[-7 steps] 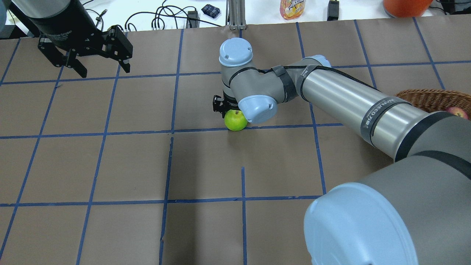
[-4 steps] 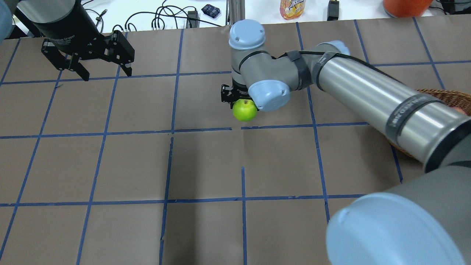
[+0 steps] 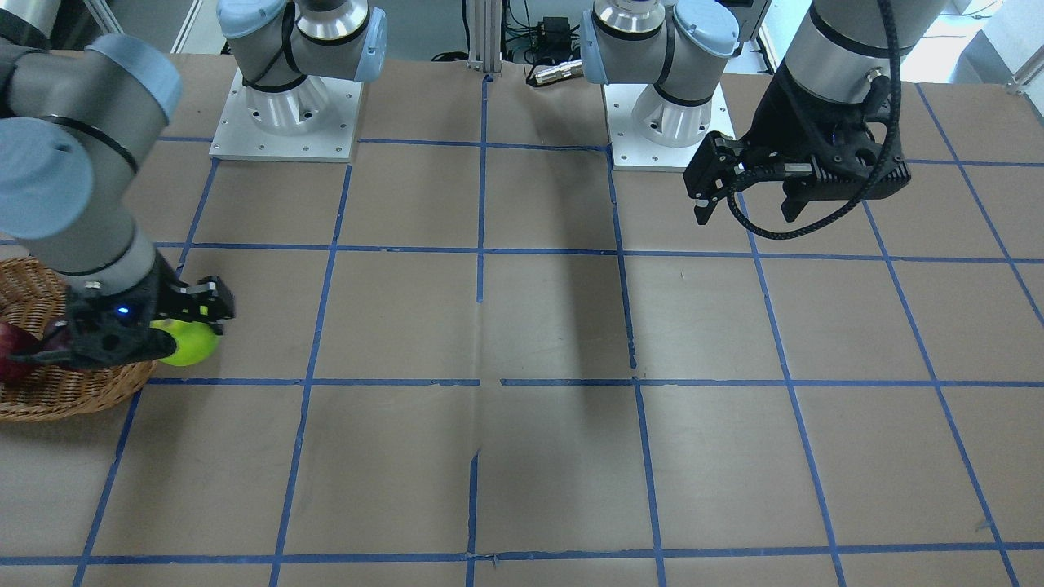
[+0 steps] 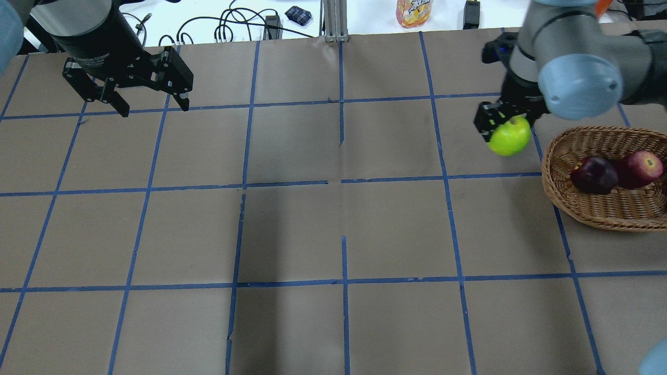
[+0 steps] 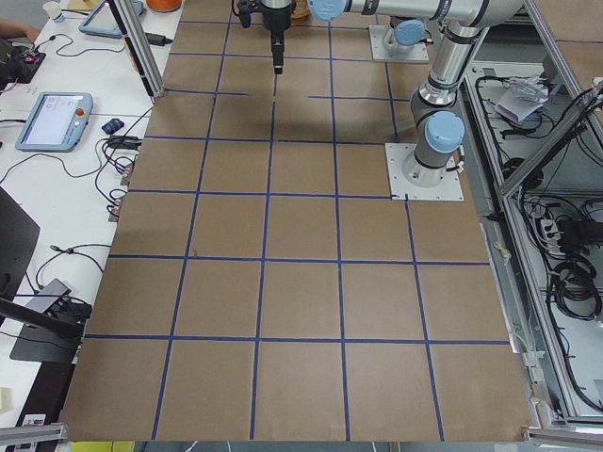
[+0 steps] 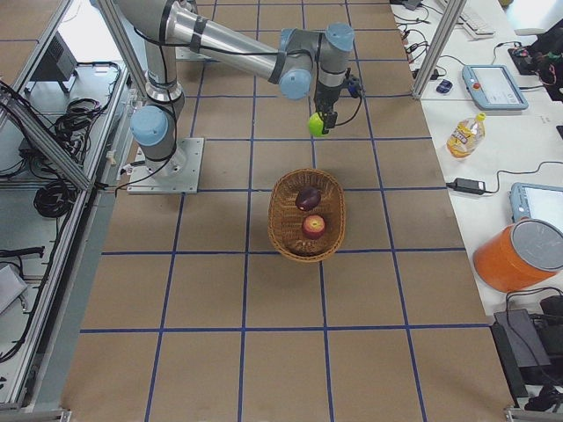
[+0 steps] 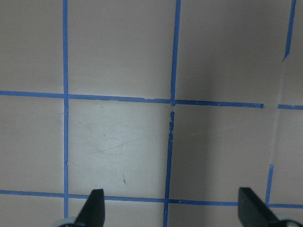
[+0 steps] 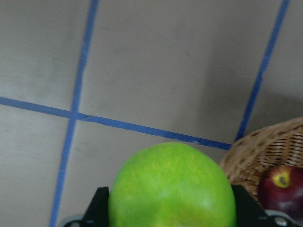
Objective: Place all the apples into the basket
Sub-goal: 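Carry the green apple into the basket and open the right gripper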
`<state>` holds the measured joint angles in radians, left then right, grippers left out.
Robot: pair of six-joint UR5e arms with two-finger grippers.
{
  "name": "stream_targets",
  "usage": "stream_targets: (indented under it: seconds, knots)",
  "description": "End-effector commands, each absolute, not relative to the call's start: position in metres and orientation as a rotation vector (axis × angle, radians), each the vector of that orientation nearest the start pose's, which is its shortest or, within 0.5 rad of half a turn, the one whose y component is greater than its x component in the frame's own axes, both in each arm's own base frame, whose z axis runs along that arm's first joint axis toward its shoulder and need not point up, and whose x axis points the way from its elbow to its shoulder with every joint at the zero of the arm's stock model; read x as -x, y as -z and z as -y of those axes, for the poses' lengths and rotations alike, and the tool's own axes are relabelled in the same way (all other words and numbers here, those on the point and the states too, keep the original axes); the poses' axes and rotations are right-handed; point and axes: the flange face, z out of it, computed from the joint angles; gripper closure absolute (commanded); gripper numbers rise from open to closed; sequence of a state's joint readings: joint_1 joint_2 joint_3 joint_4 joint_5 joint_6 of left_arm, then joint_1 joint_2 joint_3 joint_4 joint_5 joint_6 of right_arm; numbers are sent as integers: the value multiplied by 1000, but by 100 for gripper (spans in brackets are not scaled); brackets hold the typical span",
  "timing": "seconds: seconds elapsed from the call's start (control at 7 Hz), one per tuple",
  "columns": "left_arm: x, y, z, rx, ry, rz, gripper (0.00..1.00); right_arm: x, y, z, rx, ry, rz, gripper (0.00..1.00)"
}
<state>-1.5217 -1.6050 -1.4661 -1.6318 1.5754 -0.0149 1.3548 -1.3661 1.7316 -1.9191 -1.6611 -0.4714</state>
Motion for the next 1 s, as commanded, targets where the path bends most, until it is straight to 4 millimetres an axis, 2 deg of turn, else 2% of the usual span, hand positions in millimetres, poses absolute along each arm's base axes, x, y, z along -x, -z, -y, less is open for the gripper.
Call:
stream_targets:
  seconds: [0.0, 0.14, 0.29, 0.43, 0.57, 0.71, 0.86]
  knots:
    - [101, -523, 517, 123, 32, -3146, 0, 141, -341, 535, 502, 3, -3158, 57]
    - [101, -520, 514, 120, 19, -3137, 0, 202, -338, 519, 483, 56, -3143, 56]
    - [102, -518, 512, 118, 19, -3136, 0, 238, -324, 514, 531, 135, -3102, 50]
    - [100, -523, 513, 125, 19, -3139, 0, 254, -316, 511, 541, 149, -3100, 49]
    - [100, -522, 512, 125, 17, -3137, 0, 253, -309, 506, 519, 138, -3088, 49]
    - [100, -517, 515, 123, 10, -3137, 0, 248, -301, 500, 516, 124, -3077, 16]
    - [100, -520, 516, 123, 22, -3140, 0, 243, -303, 502, 518, 139, -3070, 0]
